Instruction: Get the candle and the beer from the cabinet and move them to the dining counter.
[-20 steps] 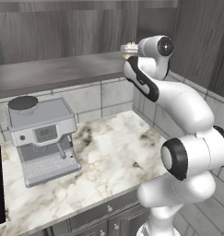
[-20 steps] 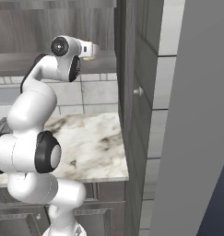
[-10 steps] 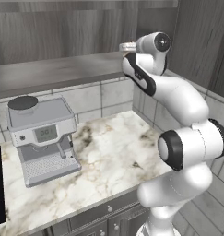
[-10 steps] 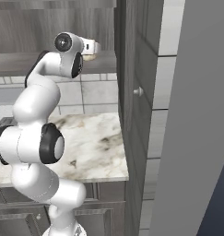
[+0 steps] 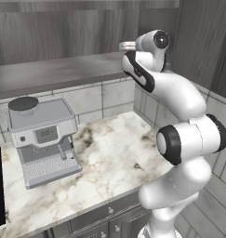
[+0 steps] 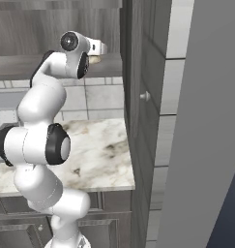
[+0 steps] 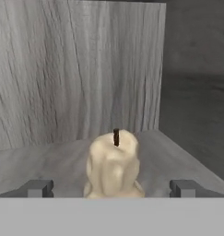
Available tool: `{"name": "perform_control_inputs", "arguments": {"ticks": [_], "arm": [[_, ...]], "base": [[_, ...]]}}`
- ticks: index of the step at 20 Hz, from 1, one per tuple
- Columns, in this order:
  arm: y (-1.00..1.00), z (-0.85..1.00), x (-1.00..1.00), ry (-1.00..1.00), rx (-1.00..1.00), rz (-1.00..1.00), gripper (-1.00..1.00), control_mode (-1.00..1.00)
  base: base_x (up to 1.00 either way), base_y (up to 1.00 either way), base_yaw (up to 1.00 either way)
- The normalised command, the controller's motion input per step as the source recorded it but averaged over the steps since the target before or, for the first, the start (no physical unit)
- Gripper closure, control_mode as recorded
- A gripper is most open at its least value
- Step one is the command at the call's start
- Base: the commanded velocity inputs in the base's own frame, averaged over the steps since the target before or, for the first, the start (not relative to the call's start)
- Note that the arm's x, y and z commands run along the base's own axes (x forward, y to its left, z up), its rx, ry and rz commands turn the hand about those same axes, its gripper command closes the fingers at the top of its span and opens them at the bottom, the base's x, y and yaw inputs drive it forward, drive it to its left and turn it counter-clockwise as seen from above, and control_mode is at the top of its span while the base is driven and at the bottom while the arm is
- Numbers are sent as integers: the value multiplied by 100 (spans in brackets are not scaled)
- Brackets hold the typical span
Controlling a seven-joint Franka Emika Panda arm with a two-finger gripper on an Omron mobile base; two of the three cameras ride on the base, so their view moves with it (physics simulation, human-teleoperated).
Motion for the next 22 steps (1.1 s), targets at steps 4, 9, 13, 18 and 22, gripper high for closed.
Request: {"name": "perform_control_inputs", "arguments": {"ticks": [4,9,13,18,22], "arm": [[0,0,29,4,0,0,-100,-100],[0,0,24,4,0,0,-100,-100],[0,0,25,4,0,0,-100,-100],[0,0,24,4,0,0,-100,-100],[0,0,7,1,0,0,-100,-100]], "base": [[0,0,0],[0,0,0],[0,0,0],[0,0,0],[0,0,0]]}}
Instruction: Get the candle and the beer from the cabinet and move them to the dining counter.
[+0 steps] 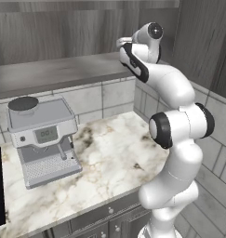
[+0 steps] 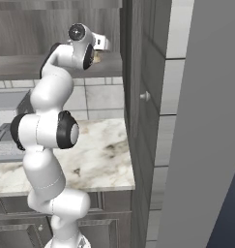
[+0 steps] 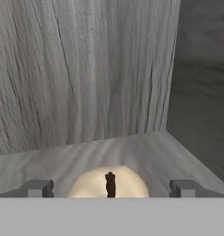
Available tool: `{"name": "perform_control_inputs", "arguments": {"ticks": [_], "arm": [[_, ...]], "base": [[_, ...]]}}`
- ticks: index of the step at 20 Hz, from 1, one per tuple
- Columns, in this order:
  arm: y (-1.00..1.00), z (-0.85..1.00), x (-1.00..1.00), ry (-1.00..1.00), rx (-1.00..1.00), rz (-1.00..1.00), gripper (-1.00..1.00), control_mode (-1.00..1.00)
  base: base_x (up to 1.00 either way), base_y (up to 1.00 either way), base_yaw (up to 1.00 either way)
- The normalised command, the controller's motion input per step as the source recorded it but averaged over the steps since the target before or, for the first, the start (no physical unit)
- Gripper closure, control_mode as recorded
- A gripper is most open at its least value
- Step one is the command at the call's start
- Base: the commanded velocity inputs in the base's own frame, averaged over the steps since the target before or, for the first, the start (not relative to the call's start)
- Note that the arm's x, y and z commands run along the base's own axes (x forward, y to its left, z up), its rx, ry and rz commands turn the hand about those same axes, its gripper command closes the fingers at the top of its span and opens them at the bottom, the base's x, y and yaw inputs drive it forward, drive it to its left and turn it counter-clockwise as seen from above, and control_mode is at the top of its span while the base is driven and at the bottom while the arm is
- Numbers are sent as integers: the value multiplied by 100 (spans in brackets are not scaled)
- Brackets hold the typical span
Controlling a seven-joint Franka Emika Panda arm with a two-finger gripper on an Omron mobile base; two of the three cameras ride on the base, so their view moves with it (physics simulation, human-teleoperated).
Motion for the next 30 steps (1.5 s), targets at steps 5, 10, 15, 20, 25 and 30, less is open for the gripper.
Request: {"name": "perform_control_inputs", "arguments": {"ticks": [5,10,15,20,25,30], "arm": [[0,0,0,0,0,0,-100,-100],[0,0,0,0,0,0,-100,-100],[0,0,0,0,0,0,100,-100],[0,0,0,0,0,0,100,-100],[0,0,0,0,0,0,100,-100],[0,0,0,0,0,0,100,-100]], "base": [[0,0,0],[0,0,0],[0,0,0],[0,0,0],[0,0,0],[0,0,0]]}}
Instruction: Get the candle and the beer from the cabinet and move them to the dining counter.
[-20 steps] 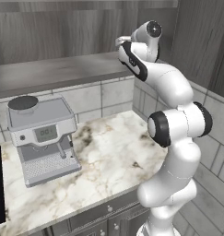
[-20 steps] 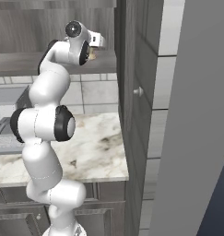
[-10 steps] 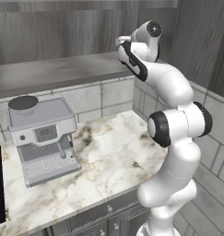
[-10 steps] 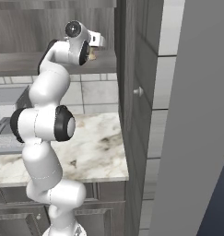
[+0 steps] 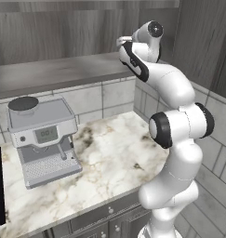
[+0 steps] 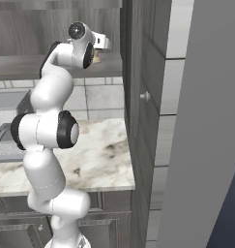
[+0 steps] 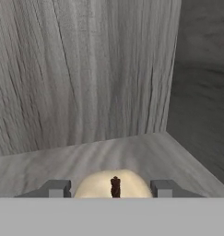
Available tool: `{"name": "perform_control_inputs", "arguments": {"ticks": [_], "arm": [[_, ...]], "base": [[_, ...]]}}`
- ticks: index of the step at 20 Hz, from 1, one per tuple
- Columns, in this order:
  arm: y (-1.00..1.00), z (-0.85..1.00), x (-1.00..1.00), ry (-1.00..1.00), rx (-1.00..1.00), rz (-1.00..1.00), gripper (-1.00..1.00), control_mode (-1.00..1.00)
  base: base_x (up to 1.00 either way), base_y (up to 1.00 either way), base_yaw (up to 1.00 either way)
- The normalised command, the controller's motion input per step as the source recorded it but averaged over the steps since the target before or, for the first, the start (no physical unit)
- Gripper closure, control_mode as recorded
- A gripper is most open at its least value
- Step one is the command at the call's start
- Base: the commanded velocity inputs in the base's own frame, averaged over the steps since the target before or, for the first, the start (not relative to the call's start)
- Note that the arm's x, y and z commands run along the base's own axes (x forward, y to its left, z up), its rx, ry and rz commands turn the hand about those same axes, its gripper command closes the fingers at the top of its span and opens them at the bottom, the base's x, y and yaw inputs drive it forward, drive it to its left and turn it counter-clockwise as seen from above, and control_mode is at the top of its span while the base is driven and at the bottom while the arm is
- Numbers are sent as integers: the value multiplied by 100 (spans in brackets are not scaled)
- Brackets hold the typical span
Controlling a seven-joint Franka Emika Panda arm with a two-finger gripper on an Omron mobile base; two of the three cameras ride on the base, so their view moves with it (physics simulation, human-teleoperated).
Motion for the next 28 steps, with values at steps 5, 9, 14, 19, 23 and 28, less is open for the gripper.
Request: {"name": "perform_control_inputs", "arguments": {"ticks": [5,9,14,19,23,28], "arm": [[0,0,0,0,0,0,100,-100],[0,0,-6,0,0,0,100,-100],[0,0,-35,0,0,0,100,-100],[0,0,-56,0,0,0,100,-100],[5,0,-72,0,0,0,100,-100],[8,0,-70,1,0,0,100,-100]], "base": [[0,0,0],[0,0,0],[0,0,0],[0,0,0],[0,0,0],[0,0,0]]}}
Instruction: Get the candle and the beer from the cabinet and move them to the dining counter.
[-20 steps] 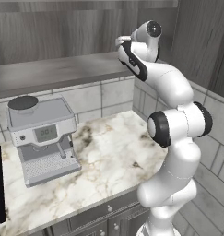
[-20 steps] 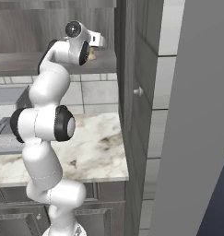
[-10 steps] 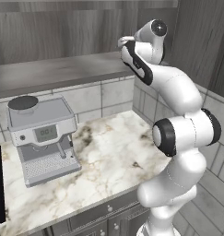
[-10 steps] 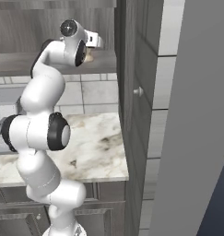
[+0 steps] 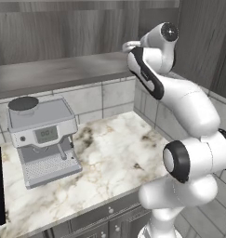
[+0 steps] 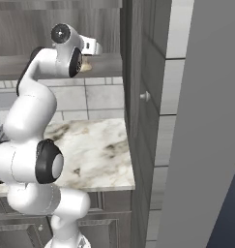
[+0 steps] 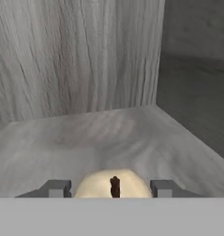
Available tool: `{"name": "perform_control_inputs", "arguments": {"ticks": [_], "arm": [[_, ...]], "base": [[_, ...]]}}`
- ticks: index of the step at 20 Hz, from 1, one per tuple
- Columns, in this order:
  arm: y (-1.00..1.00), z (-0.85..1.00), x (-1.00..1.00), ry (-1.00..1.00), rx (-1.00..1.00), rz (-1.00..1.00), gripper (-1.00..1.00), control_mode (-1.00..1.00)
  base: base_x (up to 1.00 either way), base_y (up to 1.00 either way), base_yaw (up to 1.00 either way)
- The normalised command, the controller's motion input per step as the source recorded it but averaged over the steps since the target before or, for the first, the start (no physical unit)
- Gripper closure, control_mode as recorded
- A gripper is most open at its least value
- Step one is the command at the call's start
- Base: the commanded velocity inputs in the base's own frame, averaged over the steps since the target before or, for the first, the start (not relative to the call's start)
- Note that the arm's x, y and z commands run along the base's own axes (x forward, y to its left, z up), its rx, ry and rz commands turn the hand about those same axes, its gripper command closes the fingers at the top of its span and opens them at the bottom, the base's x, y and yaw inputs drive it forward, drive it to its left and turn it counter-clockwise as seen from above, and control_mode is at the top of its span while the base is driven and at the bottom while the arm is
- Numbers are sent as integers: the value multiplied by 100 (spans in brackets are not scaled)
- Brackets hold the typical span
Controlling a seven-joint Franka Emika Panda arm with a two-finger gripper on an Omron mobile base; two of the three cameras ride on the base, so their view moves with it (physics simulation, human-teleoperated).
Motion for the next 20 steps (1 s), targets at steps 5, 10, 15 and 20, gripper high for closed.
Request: {"name": "perform_control_inputs", "arguments": {"ticks": [5,10,15,20], "arm": [[13,0,-90,1,0,0,100,-100],[38,0,-84,10,0,0,100,-100],[17,-2,-92,10,0,0,100,-100],[0,-10,-85,12,0,1,100,-100]], "base": [[0,0,0],[0,0,0],[0,0,0],[0,0,0]]}}
